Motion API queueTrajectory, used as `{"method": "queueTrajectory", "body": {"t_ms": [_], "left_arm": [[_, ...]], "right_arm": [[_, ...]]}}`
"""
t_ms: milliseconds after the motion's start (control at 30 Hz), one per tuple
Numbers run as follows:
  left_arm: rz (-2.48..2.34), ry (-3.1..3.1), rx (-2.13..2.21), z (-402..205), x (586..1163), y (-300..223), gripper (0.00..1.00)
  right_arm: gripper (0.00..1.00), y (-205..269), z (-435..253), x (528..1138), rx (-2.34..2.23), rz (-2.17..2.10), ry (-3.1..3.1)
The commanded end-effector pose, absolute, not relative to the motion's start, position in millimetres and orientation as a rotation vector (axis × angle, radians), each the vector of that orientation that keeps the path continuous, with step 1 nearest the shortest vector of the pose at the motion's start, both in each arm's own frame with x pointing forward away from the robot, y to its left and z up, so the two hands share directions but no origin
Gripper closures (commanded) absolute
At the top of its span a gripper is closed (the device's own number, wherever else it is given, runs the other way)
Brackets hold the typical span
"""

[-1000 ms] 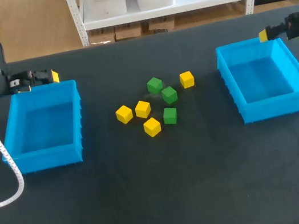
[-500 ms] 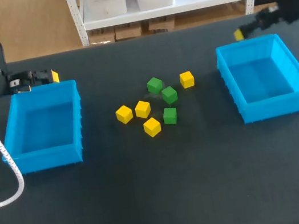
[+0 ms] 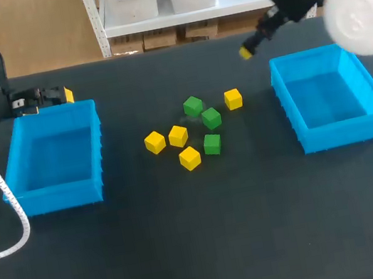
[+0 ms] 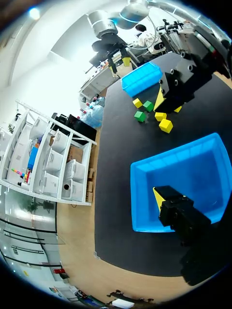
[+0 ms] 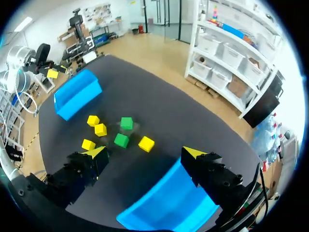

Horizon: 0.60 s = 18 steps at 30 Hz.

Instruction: Put the green cubes in the right bin and the yellow cubes in the left bin.

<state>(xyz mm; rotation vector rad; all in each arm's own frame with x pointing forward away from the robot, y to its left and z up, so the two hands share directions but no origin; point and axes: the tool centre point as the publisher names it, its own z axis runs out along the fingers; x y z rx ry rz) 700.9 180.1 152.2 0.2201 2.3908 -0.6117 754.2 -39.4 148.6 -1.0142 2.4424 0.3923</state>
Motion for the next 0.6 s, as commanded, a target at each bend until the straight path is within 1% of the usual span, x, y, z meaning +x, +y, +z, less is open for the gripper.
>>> {"method": "queueTrajectory", "body": {"t_ms": [33, 300, 600], "left_arm": [[-0.628, 2.379, 0.228, 150, 700, 183, 0.00], [-0.628, 2.379, 0.228, 150, 700, 183, 0.00], [-0.628, 2.379, 0.228, 150, 700, 183, 0.00]], "right_arm": [[0.00, -5, 134, 763, -1.115, 0.363, 2.511], [0.00, 28, 107, 754, -1.266, 0.330, 2.539], [0.00, 47, 71, 751, -1.260, 0.231, 2.665]]}}
